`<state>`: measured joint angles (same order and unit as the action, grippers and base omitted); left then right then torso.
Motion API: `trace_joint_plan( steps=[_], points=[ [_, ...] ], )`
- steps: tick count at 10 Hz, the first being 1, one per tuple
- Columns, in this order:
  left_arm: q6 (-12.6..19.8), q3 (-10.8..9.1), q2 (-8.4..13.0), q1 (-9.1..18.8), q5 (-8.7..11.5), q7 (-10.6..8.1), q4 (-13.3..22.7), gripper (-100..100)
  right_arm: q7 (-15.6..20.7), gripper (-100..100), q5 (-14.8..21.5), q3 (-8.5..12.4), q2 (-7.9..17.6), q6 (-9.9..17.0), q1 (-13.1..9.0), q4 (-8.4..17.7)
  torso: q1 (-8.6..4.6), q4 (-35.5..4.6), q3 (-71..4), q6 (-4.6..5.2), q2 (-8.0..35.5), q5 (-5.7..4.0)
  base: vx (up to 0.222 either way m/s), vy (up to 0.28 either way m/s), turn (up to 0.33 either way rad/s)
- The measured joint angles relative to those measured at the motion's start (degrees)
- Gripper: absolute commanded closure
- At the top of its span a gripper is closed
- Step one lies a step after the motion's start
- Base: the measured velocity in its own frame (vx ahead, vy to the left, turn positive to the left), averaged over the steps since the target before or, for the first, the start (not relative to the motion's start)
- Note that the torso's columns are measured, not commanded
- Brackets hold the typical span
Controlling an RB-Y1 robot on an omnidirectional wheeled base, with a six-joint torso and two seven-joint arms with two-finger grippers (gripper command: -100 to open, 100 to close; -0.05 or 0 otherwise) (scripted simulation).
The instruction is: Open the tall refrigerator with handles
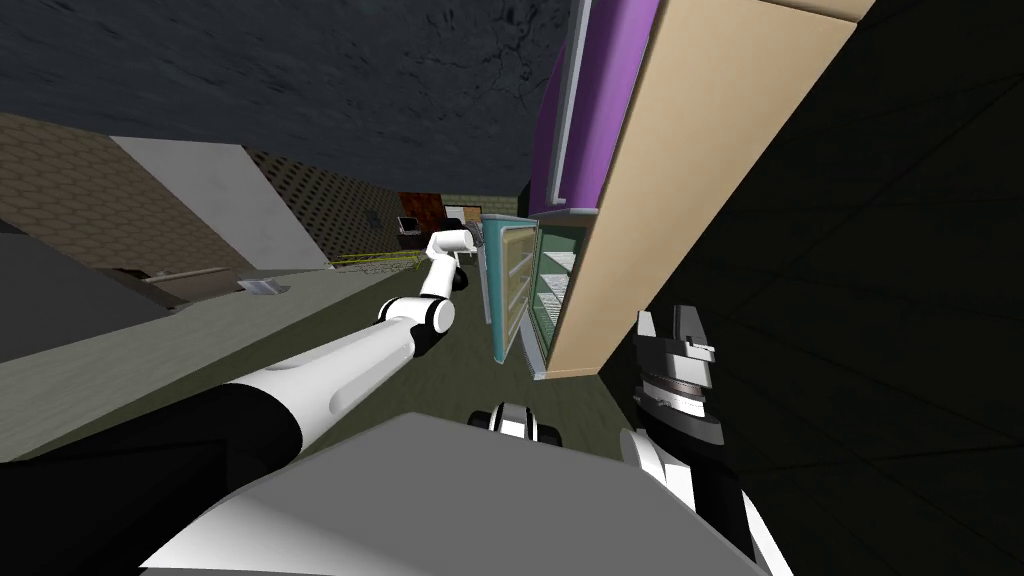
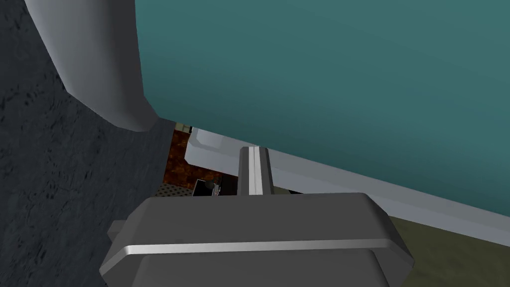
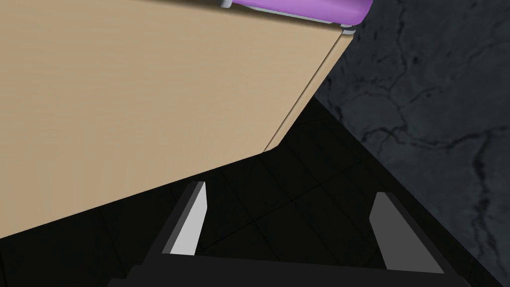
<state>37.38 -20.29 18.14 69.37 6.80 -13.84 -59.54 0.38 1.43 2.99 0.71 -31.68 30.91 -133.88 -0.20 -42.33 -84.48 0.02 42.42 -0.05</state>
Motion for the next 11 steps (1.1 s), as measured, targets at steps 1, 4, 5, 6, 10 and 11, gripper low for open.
trace_joint_plan(
  steps=[1,4,5,6,10,11],
  points=[
    [0.09,0.01,0.00,-0.01,0.02,0.01,-0.07,-100,0.00,0,0.00,-0.01,-0.02,0.00,0.00,0.00,-0.40,0.02,-0.05,0.01,-0.09,-0.12,0.040,0.128,-0.096],
    [0.42,2.71,-0.41,0.99,-0.45,2.30,-0.70,-100,0.00,0,0.00,-0.01,-0.01,0.00,0.01,-0.01,0.06,0.27,-0.34,0.15,-0.49,0.01,0.037,0.171,-0.116],
    [0.39,3.77,-0.68,1.51,-0.50,3.10,-0.33,-100,0.00,0,0.00,-0.01,-0.01,0.00,0.00,-0.01,0.17,0.16,-0.26,0.01,-0.36,0.04,0.019,0.146,-0.098],
    [0.68,4.72,-0.83,1.63,-0.45,3.97,-0.77,-100,0.00,0,0.00,-0.01,-0.01,0.00,0.01,-0.01,0.25,0.10,-0.19,-0.07,-0.27,0.08,0.032,0.158,-0.094],
    [1.39,7.92,-1.43,1.92,-0.60,6.96,-2.03,-100,0.00,0,0.00,-0.01,-0.02,0.00,0.01,0.00,-0.08,0.09,-0.18,-0.04,-0.25,-0.02,0.046,0.118,-0.057],
    [1.87,7.76,-1.31,2.04,-0.63,6.86,-1.93,-100,0.00,0,0.00,-0.01,-0.02,-0.01,0.02,-0.01,-0.25,0.03,-0.33,0.12,-0.48,-0.16,0.047,0.017,0.025]
  ],
)
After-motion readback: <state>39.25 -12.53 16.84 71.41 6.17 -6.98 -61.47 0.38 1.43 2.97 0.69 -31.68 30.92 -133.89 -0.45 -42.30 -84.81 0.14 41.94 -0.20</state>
